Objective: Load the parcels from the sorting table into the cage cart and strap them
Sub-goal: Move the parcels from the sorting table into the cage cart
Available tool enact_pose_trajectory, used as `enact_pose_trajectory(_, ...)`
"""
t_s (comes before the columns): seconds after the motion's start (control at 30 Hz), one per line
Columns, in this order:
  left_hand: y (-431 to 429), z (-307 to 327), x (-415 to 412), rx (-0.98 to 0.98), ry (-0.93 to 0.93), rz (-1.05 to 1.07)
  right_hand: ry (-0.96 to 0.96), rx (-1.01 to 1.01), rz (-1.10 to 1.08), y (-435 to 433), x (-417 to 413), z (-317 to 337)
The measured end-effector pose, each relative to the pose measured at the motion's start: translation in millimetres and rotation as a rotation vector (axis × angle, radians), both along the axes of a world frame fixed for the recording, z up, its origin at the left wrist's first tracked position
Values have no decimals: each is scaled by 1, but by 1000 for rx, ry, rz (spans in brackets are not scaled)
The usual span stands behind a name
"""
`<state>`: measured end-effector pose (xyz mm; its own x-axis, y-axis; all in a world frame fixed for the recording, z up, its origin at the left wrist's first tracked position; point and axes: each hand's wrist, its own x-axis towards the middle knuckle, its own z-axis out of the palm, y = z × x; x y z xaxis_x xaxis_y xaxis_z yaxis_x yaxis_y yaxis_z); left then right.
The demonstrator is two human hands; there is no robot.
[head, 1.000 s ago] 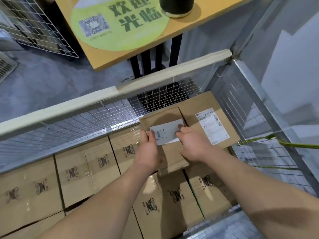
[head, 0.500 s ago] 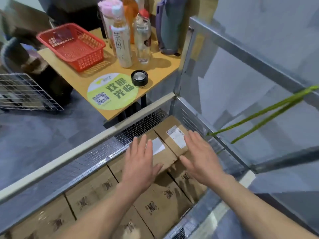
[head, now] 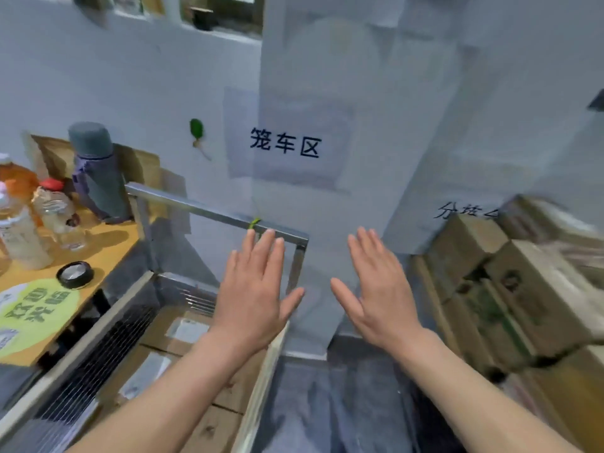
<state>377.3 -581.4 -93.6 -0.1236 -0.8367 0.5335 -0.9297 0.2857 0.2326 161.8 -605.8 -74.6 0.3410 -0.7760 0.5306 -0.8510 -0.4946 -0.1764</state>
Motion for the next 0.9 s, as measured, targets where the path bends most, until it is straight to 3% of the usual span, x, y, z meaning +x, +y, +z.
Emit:
enact_pose_trajectory(0.43, 55, 122, -335, -232, 18, -534, 24, -322, -570, 172, -320, 117)
enact_pose_trajectory(0.67, 132, 144, -512, -269, 0, -751, 48, -324, -859, 291, -469, 131)
enact_pose_trajectory(0.9, 192, 143, -628, -246, -46, -878, 53, -282, -1064, 374, -563, 122)
